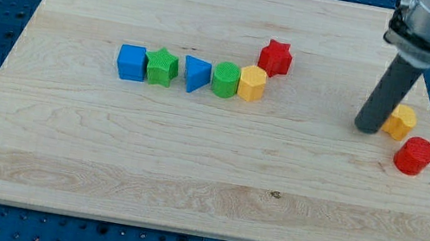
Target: Slide the red circle along with yellow heart towards top right
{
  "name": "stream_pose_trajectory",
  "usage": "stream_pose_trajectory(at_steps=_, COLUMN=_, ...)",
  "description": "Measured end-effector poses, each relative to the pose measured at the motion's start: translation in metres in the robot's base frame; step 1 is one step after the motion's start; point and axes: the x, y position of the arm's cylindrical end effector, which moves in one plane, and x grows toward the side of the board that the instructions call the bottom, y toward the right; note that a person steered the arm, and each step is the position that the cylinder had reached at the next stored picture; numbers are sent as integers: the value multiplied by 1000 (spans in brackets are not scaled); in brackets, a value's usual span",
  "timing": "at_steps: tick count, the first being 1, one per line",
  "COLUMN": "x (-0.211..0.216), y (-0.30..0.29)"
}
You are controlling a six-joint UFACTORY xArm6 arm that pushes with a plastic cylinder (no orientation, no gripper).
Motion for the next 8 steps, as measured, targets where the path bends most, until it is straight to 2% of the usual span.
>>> stream_pose_trajectory(at_steps=1, x=51, y=8)
stream_pose_trajectory(at_steps=2, x=83, y=46)
stream_pose_trajectory(at_steps=3, x=82, y=74)
stream_pose_trajectory(at_steps=4, x=61, y=88)
stream_pose_trajectory(at_steps=6, x=37, y=35)
stream_pose_trajectory(at_steps=7, x=6, y=33)
stream_pose_trajectory(at_steps=8, x=-3, y=33)
